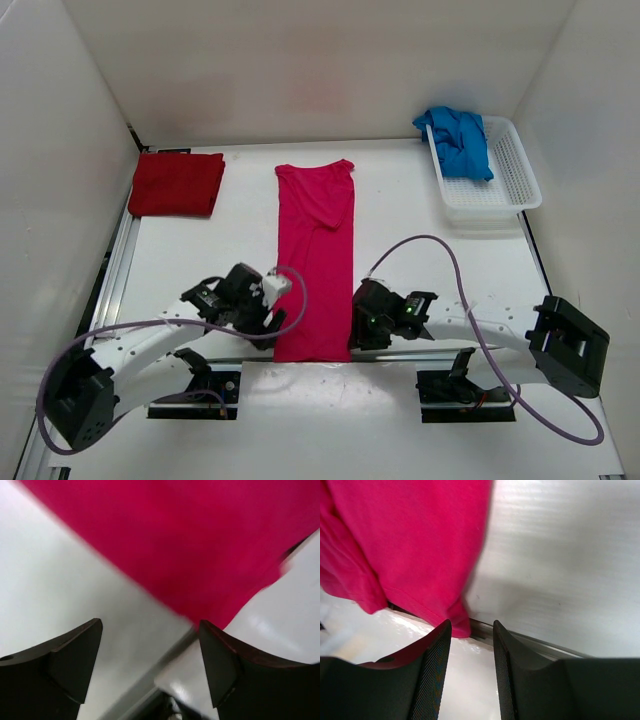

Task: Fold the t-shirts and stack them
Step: Grab the bottom of the folded rectangular tshirt with both arms

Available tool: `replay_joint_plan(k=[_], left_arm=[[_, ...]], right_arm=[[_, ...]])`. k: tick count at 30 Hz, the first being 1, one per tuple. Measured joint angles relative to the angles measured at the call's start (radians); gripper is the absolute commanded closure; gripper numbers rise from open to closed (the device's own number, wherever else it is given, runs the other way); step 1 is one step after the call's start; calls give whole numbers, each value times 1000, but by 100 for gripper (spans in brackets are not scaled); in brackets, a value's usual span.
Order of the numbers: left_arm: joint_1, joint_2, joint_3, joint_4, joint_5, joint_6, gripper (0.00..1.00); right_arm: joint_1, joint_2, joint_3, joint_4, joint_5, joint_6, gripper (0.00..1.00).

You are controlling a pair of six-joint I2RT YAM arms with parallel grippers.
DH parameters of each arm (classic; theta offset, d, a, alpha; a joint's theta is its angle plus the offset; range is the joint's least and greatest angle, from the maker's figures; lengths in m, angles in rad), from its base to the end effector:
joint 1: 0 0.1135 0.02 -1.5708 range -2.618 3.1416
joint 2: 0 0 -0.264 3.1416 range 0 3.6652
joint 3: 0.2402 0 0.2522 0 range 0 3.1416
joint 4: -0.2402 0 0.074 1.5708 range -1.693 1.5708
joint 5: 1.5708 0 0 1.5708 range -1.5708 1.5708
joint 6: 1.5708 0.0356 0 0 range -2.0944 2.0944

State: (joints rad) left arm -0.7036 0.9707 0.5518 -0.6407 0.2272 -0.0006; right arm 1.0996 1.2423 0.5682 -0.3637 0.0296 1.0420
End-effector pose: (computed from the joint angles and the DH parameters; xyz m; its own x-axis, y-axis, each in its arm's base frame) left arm 0.1262 -0.1176 0.1918 -0.6655 0.5639 -0.4891 0.7140 0.6720 -0.1967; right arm 0.1005 0.1950 0.1630 -0.9603 0.0162 -0.2784 -0.1083 0.8983 0.4259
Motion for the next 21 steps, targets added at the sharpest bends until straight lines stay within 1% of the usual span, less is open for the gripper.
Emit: replay_joint_plan(k=[2, 3, 5, 7, 11, 15, 19, 21], left_arm=[[14, 17, -97, -30, 22, -3, 19], [14, -2, -106, -32, 41, -2, 21], [19, -40, -130, 16, 76, 1, 26], [32, -56, -167, 48, 109, 1, 26], [51, -71, -187, 92, 152, 0, 29], [58, -64, -199, 126, 186, 0, 35], [61, -29, -199, 148, 228, -2, 45], [60, -5, -199, 157, 248, -4, 45]], right_arm=[[11, 0, -11, 3, 10, 9, 56], [16, 0, -13, 3, 15, 13, 56], [23, 0, -15, 8, 24, 21, 56], [25, 0, -15, 19, 28, 25, 56], [27, 0, -15, 27, 40, 24, 56], [27, 0, -15, 30, 47, 24, 56], [27, 0, -14, 29, 51, 24, 56], [27, 1, -12, 28, 53, 24, 56]])
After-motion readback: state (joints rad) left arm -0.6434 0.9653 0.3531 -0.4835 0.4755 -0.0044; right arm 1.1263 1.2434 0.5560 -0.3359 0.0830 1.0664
